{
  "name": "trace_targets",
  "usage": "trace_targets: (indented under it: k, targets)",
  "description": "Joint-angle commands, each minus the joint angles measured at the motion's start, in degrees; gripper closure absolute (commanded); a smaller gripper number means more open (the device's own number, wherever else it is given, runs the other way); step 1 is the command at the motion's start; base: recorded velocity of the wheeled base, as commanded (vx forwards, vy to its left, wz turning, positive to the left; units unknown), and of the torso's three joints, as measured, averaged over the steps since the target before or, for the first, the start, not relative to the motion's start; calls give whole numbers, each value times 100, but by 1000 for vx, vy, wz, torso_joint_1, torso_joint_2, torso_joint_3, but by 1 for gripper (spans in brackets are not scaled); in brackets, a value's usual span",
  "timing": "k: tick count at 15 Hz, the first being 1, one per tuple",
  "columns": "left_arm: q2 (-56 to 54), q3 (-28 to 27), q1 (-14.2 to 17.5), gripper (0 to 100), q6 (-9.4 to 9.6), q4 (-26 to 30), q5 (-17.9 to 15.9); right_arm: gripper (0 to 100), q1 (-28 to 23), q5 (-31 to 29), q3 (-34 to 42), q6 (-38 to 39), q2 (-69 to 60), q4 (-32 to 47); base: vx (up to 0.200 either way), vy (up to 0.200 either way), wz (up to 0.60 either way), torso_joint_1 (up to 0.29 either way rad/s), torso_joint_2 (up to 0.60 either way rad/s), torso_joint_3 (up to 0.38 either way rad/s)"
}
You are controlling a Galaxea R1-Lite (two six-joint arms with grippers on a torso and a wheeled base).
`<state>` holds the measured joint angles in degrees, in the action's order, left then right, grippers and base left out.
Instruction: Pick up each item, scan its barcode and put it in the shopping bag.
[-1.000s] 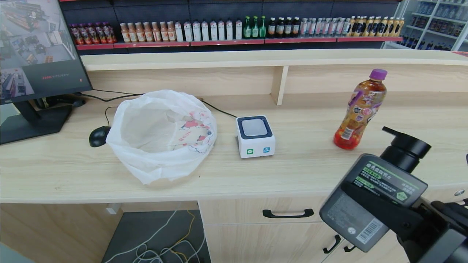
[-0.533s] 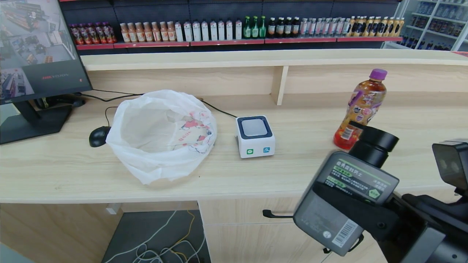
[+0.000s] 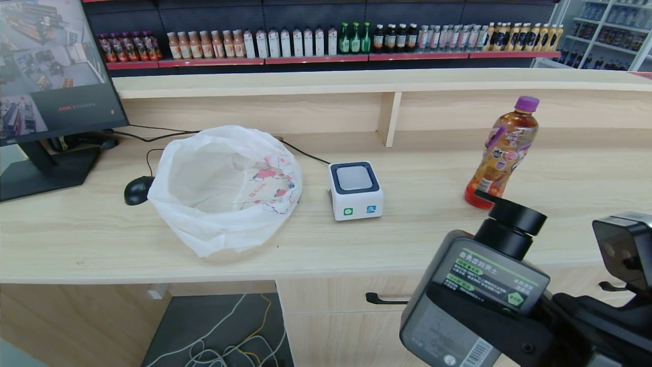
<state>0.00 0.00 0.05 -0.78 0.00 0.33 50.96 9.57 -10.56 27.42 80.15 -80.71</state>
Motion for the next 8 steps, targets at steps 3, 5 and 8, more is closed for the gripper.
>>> trace_targets:
  k: [3,5,8]
  targets:
    - [0,0,4,0,-1,0,2,100,336,-8,115,176,-316,-23,0,0,0,0,0,0]
    - [0,0,4,0,-1,0,2,100,415,1,10,545,-237,-23,0,0,0,0,0,0]
    - [0,0,4,0,-1,0,2,100,406,-8,-359,932,150,-50,0,0,0,0,0,0]
